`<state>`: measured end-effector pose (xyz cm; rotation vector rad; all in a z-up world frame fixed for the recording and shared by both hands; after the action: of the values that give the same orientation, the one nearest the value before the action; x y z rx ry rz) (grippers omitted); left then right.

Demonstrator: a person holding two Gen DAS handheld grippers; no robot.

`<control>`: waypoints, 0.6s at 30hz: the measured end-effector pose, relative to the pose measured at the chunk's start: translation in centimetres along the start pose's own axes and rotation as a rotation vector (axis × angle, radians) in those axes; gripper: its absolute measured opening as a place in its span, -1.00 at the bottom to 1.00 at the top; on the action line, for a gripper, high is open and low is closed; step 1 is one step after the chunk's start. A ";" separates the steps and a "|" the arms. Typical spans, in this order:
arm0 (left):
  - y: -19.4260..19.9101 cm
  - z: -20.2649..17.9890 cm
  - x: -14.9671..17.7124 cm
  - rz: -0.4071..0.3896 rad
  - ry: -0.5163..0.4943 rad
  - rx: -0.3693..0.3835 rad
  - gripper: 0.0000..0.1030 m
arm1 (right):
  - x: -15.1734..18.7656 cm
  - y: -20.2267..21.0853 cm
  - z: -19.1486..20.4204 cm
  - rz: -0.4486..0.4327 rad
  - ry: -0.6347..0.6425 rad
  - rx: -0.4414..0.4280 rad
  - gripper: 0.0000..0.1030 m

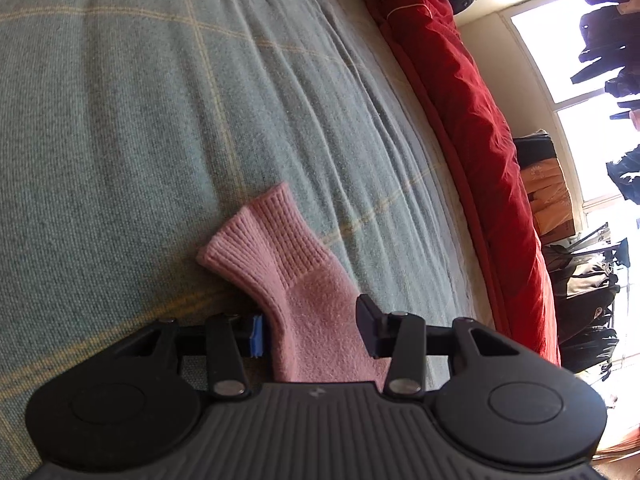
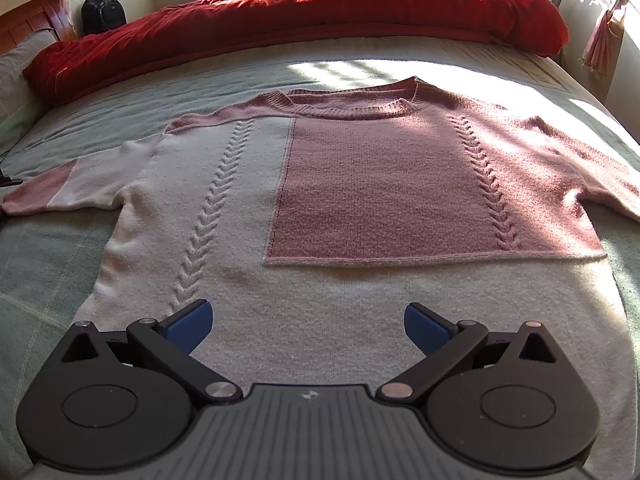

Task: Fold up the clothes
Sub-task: 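Grasp the pink sleeve cuff with the left gripper and lift it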

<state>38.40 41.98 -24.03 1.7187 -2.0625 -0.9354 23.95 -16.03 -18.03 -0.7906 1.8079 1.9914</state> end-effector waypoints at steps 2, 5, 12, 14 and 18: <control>0.5 0.3 0.5 -0.011 -0.025 0.009 -0.12 | 0.0 0.0 -0.1 0.007 -0.010 0.007 1.00; 0.7 0.4 0.8 -0.019 -0.052 -0.032 -0.44 | 0.0 0.2 -0.2 0.002 -0.011 0.012 1.00; 1.2 -0.2 1.0 -0.032 -0.134 -0.153 -0.88 | -0.1 1.6 -0.9 -0.018 -0.010 0.029 1.00; 1.2 -1.2 1.2 -0.036 -0.178 -0.186 -0.90 | -0.1 2.2 -1.1 -0.029 -0.001 0.039 1.00; 1.9 -3.3 1.5 -0.044 -0.227 -0.181 -0.90 | -0.1 3.3 -1.7 -0.057 0.012 0.051 1.00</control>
<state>38.58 39.69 -20.57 1.6338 -2.0066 -1.3421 22.36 -18.10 -15.42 -0.8305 1.8153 1.9010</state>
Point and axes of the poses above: each gripper's, at about its wrist camera, not at the fingertips, and y roughly against the way its jaws point, z to its left, x to its underside, the point moved 5 cm from there along -y, roughly the way its jaws point, and after that the axes turned 7 degrees about y, right-handed, at the moved point
